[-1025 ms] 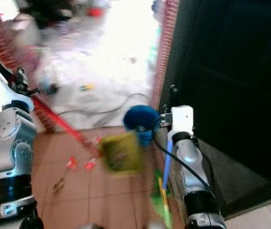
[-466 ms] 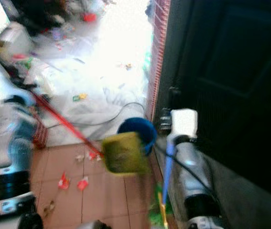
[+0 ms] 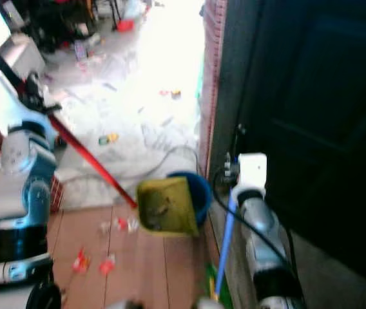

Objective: Sweep floor

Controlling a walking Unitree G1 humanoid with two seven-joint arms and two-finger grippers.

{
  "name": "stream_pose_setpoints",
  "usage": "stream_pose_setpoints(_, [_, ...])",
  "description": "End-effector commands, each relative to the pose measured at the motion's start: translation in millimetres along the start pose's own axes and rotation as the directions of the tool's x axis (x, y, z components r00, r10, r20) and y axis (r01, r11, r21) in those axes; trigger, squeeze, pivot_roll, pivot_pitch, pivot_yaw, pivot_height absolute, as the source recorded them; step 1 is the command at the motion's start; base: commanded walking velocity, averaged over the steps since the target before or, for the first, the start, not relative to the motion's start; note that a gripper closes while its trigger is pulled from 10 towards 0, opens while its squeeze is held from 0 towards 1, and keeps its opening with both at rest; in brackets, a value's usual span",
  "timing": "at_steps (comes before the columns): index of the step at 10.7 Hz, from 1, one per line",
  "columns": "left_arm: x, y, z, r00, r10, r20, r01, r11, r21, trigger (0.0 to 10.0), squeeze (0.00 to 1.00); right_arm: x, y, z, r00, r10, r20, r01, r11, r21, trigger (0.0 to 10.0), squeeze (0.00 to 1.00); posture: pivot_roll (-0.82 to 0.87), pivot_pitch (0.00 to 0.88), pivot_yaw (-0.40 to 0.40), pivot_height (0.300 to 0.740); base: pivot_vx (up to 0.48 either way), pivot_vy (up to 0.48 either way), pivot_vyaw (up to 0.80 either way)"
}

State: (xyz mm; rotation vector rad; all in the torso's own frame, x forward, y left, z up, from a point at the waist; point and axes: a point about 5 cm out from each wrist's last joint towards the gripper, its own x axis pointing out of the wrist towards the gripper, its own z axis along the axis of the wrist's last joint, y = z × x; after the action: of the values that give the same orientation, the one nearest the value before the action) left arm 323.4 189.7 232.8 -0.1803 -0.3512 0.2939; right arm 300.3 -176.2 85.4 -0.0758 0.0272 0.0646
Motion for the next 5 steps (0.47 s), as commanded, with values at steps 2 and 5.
stream_pose_setpoints(2, [7.9, -0.4, 22.0, 0.991, -0.012, 0.137, 0.006, 0.999, 0.044, 10.0, 0.0, 7.1, 4.8, 23.0, 0.995, 0.032, 0.096, -0.028, 0.999, -0.045, 10.0, 0.0, -0.11, 0.028, 0.057, 0.74, 0.24, 0.0, 0.0])
stream_pose_setpoints(5, [6.9, -6.2, 17.6, 0.988, -0.039, 0.15, 0.029, 0.997, 0.065, 10.0, 0.0, 6.7, 4.0, 24.9, 0.993, 0.027, 0.112, -0.022, 0.999, -0.049, 10.0, 0.0, -0.11, 0.031, 0.057, 0.74, 0.0, 0.0, 0.0])
